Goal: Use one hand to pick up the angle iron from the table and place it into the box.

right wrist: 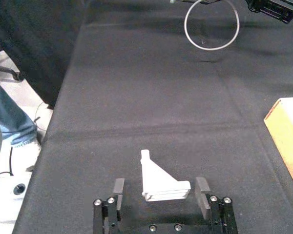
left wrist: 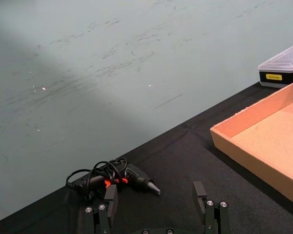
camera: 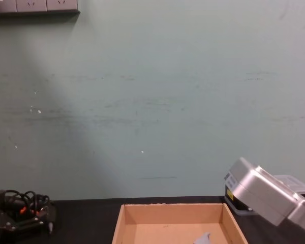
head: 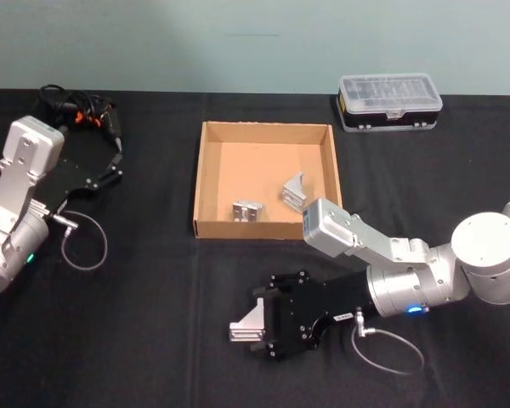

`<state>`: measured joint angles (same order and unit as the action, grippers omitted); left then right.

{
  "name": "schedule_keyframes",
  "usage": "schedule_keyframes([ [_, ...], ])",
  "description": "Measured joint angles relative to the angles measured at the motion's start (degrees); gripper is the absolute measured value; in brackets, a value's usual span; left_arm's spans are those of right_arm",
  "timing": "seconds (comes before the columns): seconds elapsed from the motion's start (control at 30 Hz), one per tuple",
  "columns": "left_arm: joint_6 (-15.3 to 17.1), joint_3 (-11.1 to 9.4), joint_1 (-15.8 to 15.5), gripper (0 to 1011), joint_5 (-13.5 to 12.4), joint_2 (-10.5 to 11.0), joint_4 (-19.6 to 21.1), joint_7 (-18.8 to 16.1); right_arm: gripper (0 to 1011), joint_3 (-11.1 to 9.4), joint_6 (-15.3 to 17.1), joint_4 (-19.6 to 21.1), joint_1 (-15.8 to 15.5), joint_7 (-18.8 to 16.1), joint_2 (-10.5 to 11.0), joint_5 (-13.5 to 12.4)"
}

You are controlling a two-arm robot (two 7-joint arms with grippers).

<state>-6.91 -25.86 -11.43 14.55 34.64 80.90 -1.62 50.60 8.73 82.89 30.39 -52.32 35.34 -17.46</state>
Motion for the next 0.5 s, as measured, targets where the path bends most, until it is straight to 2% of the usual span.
schedule_keyframes([
  [0.27, 0.0, 0.0, 0.0, 1000, 0.0, 0.0, 0.0, 0.0, 708, 0.0, 0.0, -0.4, 0.1, 0.3, -0.4, 0.5],
  [0.4, 0.0, 0.0, 0.0, 1000, 0.0, 0.0, 0.0, 0.0, 570, 0.1, -0.1, -0.6, 0.2, 0.2, -0.6, 0.7],
  [0.5, 0.0, 0.0, 0.0, 1000, 0.0, 0.0, 0.0, 0.0, 539, 0.1, -0.1, -0.6, 0.3, 0.2, -0.7, 0.8],
])
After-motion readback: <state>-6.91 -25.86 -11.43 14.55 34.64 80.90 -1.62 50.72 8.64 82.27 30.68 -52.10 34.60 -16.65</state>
